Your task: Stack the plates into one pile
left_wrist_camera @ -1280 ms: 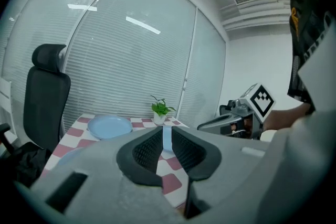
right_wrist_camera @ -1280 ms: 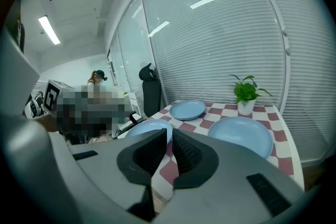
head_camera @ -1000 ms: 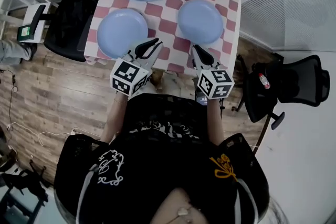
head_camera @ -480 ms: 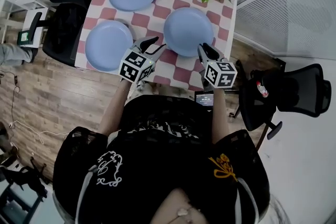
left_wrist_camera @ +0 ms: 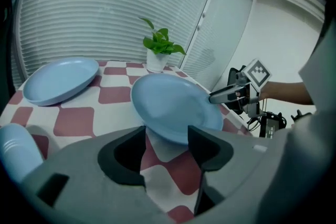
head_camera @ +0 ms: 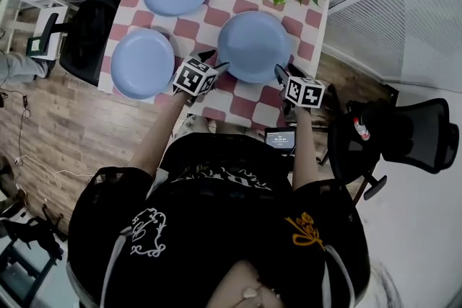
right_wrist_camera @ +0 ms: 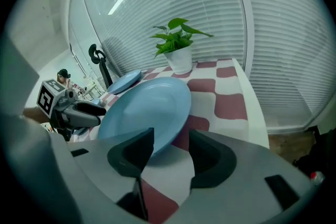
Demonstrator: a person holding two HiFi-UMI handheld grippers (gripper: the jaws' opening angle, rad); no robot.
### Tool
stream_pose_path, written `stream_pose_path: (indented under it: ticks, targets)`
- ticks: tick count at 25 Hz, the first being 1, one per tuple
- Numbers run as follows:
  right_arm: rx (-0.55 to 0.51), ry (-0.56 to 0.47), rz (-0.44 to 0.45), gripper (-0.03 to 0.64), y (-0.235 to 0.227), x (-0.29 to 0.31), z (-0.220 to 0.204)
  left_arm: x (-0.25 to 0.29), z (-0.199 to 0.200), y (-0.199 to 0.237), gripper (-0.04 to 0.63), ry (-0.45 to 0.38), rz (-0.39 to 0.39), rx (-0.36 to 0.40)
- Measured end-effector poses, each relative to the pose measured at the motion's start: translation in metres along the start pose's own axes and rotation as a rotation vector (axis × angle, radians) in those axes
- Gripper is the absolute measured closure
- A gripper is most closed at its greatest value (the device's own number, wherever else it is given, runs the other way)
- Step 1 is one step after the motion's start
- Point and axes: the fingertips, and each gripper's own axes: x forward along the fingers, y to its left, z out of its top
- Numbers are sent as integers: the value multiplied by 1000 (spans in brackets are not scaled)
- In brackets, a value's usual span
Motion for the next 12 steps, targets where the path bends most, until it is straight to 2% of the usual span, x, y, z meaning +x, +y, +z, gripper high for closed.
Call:
stream_pose_path:
  ticks: [6,12]
  targets:
    - [174,-27,63,446,-2,10,-11,14,-4,3,348,24,1,-39]
    - [160,-36,72,463,3,13,-11,18,-3,4,347,-4,-6,-65]
